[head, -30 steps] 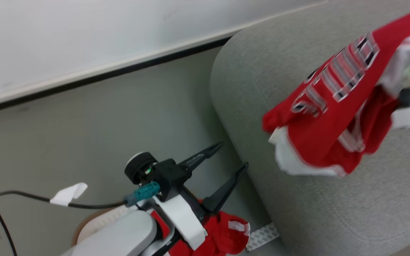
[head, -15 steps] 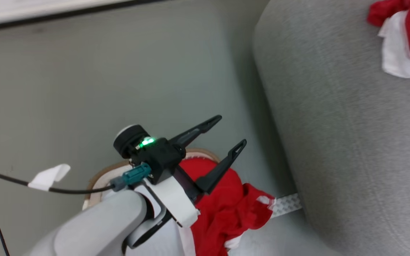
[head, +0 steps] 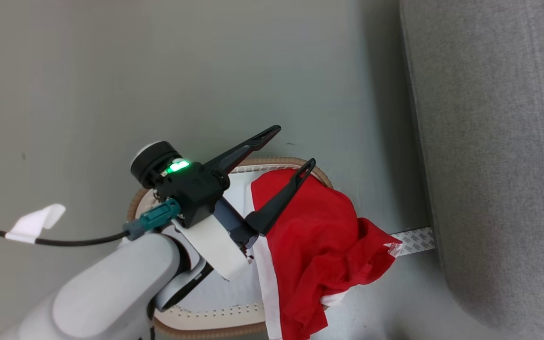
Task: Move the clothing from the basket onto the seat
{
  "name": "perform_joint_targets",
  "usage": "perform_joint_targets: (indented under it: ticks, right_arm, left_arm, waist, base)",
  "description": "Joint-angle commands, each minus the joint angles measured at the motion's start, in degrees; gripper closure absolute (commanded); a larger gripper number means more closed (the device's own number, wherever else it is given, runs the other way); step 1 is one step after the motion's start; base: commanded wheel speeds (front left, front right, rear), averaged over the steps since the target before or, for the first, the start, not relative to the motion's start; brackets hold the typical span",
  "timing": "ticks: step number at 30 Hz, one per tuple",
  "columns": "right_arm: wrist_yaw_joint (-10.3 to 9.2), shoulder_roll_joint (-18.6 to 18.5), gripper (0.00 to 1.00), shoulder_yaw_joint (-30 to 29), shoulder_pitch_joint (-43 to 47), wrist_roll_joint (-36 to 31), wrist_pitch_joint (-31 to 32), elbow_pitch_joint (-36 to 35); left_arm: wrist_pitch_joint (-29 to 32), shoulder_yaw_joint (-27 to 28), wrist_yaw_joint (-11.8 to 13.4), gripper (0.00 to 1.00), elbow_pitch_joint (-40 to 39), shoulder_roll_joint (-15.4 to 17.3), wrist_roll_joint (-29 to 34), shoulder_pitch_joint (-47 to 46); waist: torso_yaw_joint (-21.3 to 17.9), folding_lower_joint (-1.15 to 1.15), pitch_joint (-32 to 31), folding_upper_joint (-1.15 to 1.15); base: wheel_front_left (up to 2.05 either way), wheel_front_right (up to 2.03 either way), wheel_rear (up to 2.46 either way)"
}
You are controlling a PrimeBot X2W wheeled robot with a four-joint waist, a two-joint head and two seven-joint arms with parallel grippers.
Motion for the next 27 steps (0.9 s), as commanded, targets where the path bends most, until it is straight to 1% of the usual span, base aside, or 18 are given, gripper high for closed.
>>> perform_joint_targets:
  ticks: [1, 4, 6, 8, 9, 10, 11, 12, 13, 16, 18, 22, 25, 27]
  right_arm:
    - [-0.14, 0.4, 1.00, 0.8, 1.5, -0.6, 1.3, 2.2]
    - [-0.14, 1.4, 1.00, 2.7, 3.3, -0.4, 5.8, 5.8]
    - [-0.14, 0.5, 1.00, 3.3, 3.5, -0.8, 6.9, 6.7]
    - [-0.14, 0.6, 1.00, 3.6, 3.8, -0.9, 7.4, 7.2]
    - [-0.14, 0.9, 0.93, 3.9, 3.7, -0.8, 7.9, 7.6]
    - [-0.14, 1.0, 0.77, 4.3, 3.6, -0.8, 8.3, 7.8]
    - [-0.14, 1.0, 0.69, 4.6, 3.4, -1.0, 8.5, 7.9]
    - [-0.14, 1.0, 0.50, 4.9, 3.3, -1.1, 8.5, 7.9]
    - [-0.14, 1.1, 0.00, 5.3, 3.3, -1.1, 8.8, 8.2]
    - [-0.14, 0.9, 0.00, 7.0, 3.9, -0.7, 9.7, 8.5]
    - [-0.14, 0.2, 0.00, 8.4, 4.7, -0.1, 10.4, 8.6]
    - [-0.14, -1.2, 0.00, 12.2, 6.2, 1.3, 12.0, 8.4]
    - [-0.14, -2.3, 0.00, 15.9, 7.9, 4.2, 14.8, 7.4]
    - [-0.14, -3.7, 0.00, 18.5, 8.8, 6.1, 16.2, 5.7]
  left_arm:
    - [-0.3, 0.2, -0.1, 0.00, 0.0, 0.5, 0.5, -0.9]
    - [-0.5, 0.2, 0.0, 0.00, 0.4, 0.4, 0.3, -0.7]
    - [-0.6, 0.3, 0.2, 0.00, 0.6, 0.5, -0.1, -0.3]
    - [-0.7, 0.4, 0.3, 0.00, 0.6, 0.5, -0.3, -0.1]
    - [-0.7, 0.5, 0.4, 0.00, 0.7, 0.7, -0.5, 0.2]
    - [-0.6, 0.5, 0.5, 0.00, 0.8, 0.8, -0.7, 0.4]
    - [-0.7, 0.6, 0.5, 0.00, 0.9, 0.9, -0.9, 0.6]
    - [-0.8, 0.6, 0.7, 0.00, 1.0, 1.0, -1.1, 0.8]
    - [-0.9, 0.6, 0.8, 0.00, 1.2, 0.9, -1.3, 1.1]
    - [-1.5, 0.5, 1.1, 0.00, 1.9, 0.3, -2.0, 2.3]
    - [-1.9, 0.4, 1.3, 0.00, 2.7, -0.1, -2.3, 3.2]
    - [-3.3, 0.8, 1.9, 0.00, 4.6, -0.9, -3.5, 5.8]
    - [-4.0, 1.8, 2.6, 0.00, 5.7, -1.2, -4.7, 7.8]
    - [-4.3, 2.6, 3.2, 0.00, 6.4, -1.2, -5.5, 9.3]
  waist:
    - [0.6, -0.02, 0.8, 0.00]
    - [0.6, -0.02, 0.7, 0.00]
    - [0.5, -0.02, 0.1, 0.00]
    - [0.5, -0.02, -0.3, 0.00]
    - [0.4, -0.02, -0.8, 0.00]
    - [0.3, -0.02, -1.3, 0.00]
    - [0.2, -0.02, -1.8, 0.00]
    - [0.0, -0.02, -2.4, 0.00]
    - [-0.1, -0.02, -3.1, 0.00]
    - [-0.4, -0.02, -5.9, 0.00]
    - [-0.4, -0.02, -8.3, 0.00]
    - [-0.3, -0.02, -14.3, 0.00]
    - [-0.1, -0.02, -18.8, 0.00]
    - [0.1, -0.02, -21.7, 0.00]
  base:
    - [0.00, 0.00, 0.00]
    - [0.00, 0.00, 0.00]
    - [0.00, 0.00, 0.00]
    - [0.00, 0.00, 0.00]
    - [0.00, 0.00, 0.00]
    - [0.00, 0.00, 0.00]
    - [0.00, 0.00, 0.00]
    - [0.00, 0.00, 0.00]
    - [0.00, 0.00, 0.00]
    - [0.00, 0.00, 0.00]
    - [0.00, 0.00, 0.00]
    - [0.00, 0.00, 0.00]
    - [0.00, 0.00, 0.00]
    - [0.00, 0.00, 0.00]
